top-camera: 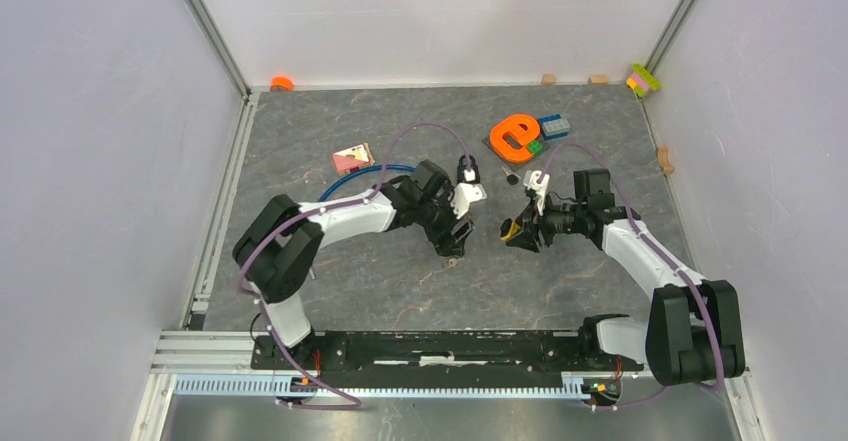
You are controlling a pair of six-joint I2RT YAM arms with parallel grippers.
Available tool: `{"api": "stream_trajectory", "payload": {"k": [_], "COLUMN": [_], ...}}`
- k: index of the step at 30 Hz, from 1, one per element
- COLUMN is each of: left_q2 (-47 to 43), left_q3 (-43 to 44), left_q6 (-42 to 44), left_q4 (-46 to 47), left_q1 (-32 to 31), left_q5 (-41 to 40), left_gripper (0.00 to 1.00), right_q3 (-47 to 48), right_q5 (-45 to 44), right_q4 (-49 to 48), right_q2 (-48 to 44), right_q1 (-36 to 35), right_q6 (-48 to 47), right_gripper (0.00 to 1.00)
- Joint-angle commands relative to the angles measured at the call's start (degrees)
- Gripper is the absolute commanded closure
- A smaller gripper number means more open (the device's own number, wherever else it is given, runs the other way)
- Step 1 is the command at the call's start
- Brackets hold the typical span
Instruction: Unlock with the key
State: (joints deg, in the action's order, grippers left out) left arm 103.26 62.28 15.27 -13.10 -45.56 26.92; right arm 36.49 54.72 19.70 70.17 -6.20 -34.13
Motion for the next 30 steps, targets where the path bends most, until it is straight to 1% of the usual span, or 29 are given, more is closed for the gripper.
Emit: {"api": "stream_trajectory", "payload": {"k": [1, 5, 9, 14, 19, 24, 30], "left_q2": [-8.7, -12.4, -14.2, -14.3, -14.0, -12.9, -12.9], "left_q3": [2.3, 3.2, 2.9, 1.6, 1.1, 1.5, 1.4], "left_q6": [1.3, 6.1, 10.6, 7.0, 4.6, 4.7, 4.7], "left_q4": [2.9, 2.6, 1.7, 4.4, 6.9, 6.8, 6.3], "left_q1": [0.3, -2.4, -6.0, -8.4, -10.4, -11.1, -11.8], "left_q5": [0.3, 0.2, -3.5, -9.6, -15.2, -15.7, -13.7], "left_gripper": [0.16, 0.14, 0.21, 0.25, 0.33, 0.37, 0.37], "right_q3": [1.9, 2.9, 3.7, 4.2, 4.8, 4.7, 4.3], "right_q5": [6.8, 8.7, 10.5, 12.1, 13.7, 14.0, 13.4], "right_q4": [1.6, 3.4, 4.1, 3.0, 2.5, 2.4, 1.2], "right_q2": [1.4, 2.8, 3.4, 4.1, 5.9, 6.0, 5.6], "right_q1": [-1.4, -4.1, -5.8, -6.3, -6.3, -6.3, -6.3], "right_q6": [-4.0, -6.3, -6.8, -5.1, -3.8, -3.3, -2.2], "right_gripper": [1.00, 1.00, 1.00, 1.00, 1.00, 1.00, 1.00]}}
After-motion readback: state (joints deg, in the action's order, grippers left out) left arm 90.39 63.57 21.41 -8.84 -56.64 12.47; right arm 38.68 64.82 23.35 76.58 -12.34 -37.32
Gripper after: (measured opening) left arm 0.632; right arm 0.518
